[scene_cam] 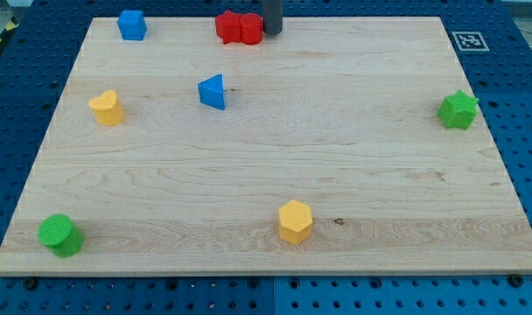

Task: Put the green star below the group of red blocks

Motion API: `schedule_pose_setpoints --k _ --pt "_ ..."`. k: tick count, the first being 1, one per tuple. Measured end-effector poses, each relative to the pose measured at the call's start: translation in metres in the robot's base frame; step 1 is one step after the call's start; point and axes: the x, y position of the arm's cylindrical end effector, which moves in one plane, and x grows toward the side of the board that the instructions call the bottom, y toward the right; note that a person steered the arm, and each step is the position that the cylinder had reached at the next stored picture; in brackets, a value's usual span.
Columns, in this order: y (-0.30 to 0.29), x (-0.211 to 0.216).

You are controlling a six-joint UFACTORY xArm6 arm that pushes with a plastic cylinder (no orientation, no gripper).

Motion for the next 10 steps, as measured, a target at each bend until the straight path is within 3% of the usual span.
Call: schedule_pose_setpoints --k 2,4,5,6,8,10 --pt "0.043 0.012" --pt "0.201 0.062" --pt "0.293 0.11" --pt "0.339 0.149" --pt "0.339 0.203" --pt "0.275 0.208"
